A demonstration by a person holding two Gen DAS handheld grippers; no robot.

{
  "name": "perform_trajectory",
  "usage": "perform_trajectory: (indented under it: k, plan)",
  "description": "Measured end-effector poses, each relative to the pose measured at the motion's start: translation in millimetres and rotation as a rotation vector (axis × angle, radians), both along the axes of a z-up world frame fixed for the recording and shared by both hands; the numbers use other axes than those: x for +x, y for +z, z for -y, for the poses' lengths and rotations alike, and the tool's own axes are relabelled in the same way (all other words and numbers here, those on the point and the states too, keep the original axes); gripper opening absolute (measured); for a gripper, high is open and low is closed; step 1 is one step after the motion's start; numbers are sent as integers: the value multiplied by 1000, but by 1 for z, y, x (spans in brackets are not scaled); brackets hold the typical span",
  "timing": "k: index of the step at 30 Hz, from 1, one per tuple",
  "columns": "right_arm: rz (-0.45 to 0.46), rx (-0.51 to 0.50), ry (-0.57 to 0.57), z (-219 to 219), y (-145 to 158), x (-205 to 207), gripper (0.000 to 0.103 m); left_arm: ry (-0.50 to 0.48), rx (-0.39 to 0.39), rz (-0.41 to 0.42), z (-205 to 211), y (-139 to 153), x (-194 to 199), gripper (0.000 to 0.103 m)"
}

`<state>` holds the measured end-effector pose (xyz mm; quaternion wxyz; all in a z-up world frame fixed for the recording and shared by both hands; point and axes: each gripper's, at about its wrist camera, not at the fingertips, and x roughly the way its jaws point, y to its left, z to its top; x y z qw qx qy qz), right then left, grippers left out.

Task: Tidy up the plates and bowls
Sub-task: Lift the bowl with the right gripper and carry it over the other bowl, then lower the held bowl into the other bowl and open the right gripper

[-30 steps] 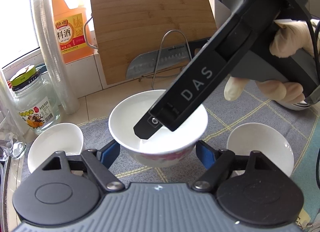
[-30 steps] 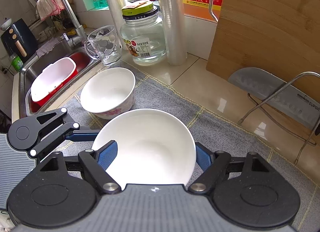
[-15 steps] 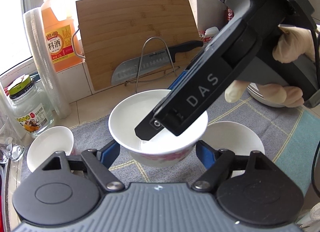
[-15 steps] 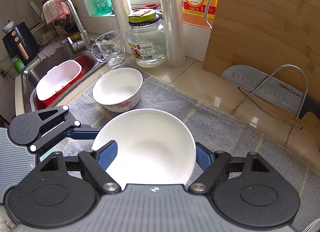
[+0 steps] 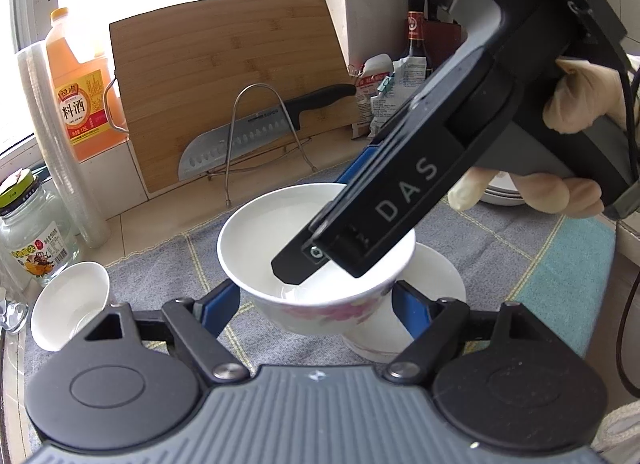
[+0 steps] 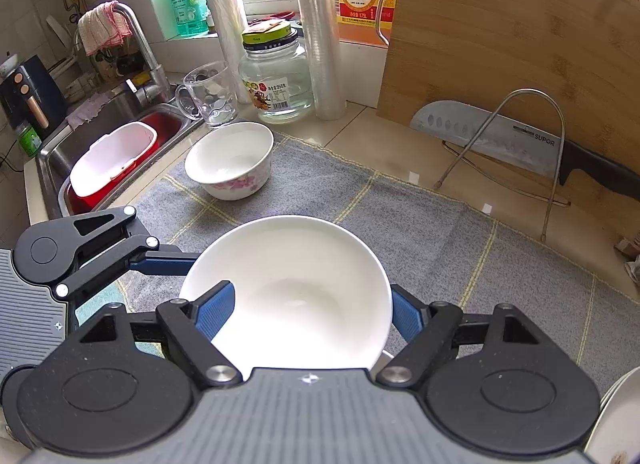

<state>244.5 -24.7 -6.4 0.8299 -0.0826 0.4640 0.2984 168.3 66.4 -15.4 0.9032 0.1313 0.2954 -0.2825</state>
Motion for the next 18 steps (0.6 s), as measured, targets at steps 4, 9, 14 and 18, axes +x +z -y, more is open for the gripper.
perform_trajectory:
  k: [4, 9, 14, 18]
  plan:
    - [1, -5, -23, 8, 2, -7, 86, -22, -4, -1, 6, 0, -4, 83]
    - [5, -11, -48, 17, 4, -15, 86, -46, -7, -5, 13, 0, -5, 83]
    - [7, -15, -70, 25, 4, -20, 86, -63, -15, -15, 18, -2, -5, 83]
    - [3, -20, -84, 30, 3, -24, 86, -76, -19, -25, 23, -5, -7, 83]
